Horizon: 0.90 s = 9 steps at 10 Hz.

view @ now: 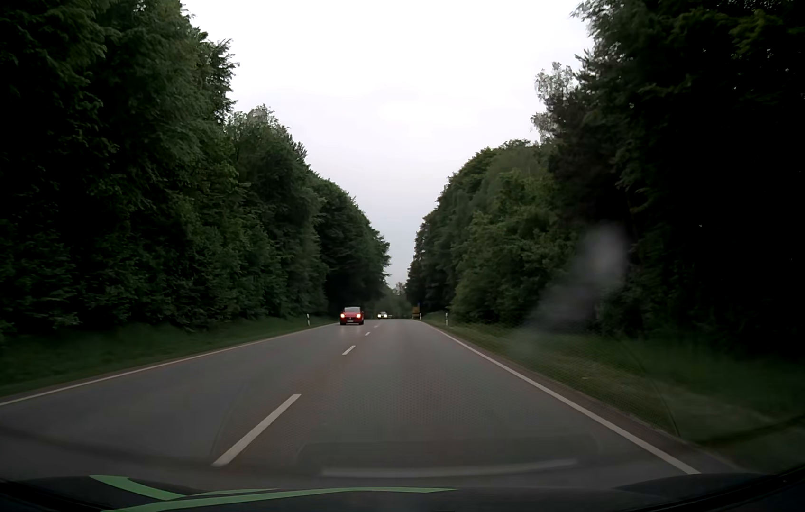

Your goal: Follow the waypoints while adhering to traffic rules and regulations

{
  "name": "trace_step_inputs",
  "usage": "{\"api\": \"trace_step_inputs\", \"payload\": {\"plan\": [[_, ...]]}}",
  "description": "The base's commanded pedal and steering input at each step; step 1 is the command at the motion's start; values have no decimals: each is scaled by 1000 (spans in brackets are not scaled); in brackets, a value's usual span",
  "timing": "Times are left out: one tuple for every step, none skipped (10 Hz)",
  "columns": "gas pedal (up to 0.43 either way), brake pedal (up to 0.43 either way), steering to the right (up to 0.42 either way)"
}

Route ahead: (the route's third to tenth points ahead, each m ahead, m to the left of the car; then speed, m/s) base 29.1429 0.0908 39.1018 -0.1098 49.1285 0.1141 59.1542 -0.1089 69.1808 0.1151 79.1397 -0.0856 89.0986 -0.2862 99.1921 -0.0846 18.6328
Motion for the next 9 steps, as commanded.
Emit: {"api": "trace_step_inputs", "payload": {"plan": [[87, 0, 0], [87, 0, 0], [87, 0, 0], [87, 0, 0], [87, 0, -1], [87, 0, 0], [87, 0, 0], [79, 0, 0], [79, 0, -1]]}}
